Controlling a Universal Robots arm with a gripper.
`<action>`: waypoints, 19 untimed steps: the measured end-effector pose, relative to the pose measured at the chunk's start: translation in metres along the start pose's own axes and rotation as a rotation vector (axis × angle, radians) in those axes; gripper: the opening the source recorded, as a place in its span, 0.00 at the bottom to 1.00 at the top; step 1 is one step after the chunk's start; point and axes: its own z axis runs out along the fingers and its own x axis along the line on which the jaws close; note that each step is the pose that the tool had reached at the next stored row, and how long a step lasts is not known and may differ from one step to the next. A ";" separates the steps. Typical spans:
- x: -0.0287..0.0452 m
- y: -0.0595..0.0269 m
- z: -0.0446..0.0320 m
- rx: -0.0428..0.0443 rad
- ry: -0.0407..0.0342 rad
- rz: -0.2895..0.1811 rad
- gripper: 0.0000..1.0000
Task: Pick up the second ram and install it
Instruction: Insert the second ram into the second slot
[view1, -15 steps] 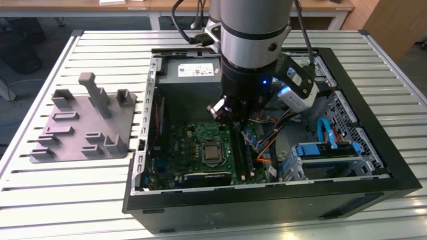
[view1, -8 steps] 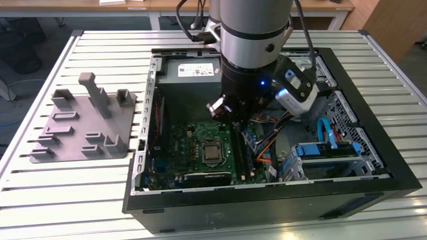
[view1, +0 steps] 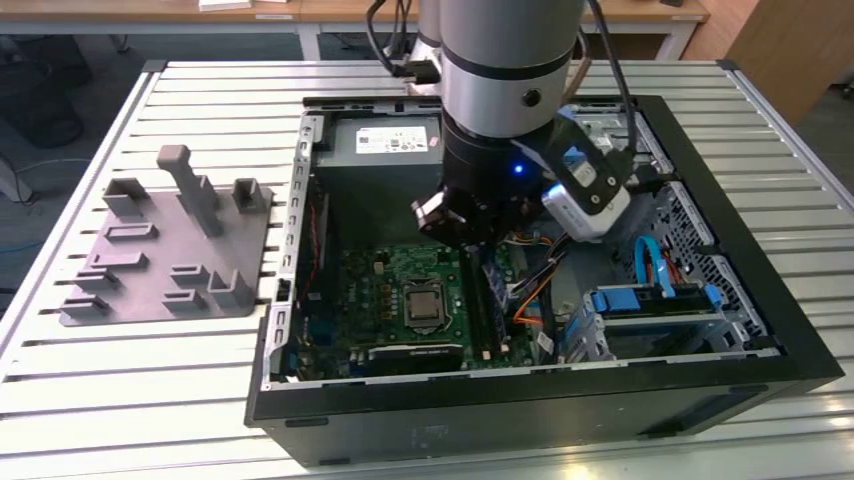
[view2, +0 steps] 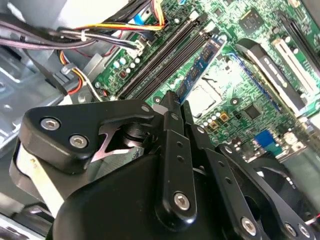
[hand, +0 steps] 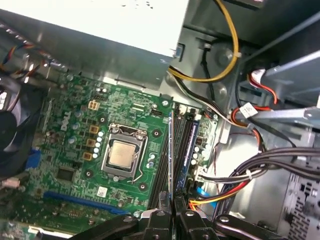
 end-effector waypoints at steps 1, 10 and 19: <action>0.0000 0.0000 0.0001 0.0011 -0.0001 0.012 0.14; 0.0001 0.0000 0.0008 0.0091 -0.0009 0.113 0.14; 0.0001 0.0000 0.0010 0.0145 -0.0014 0.182 0.14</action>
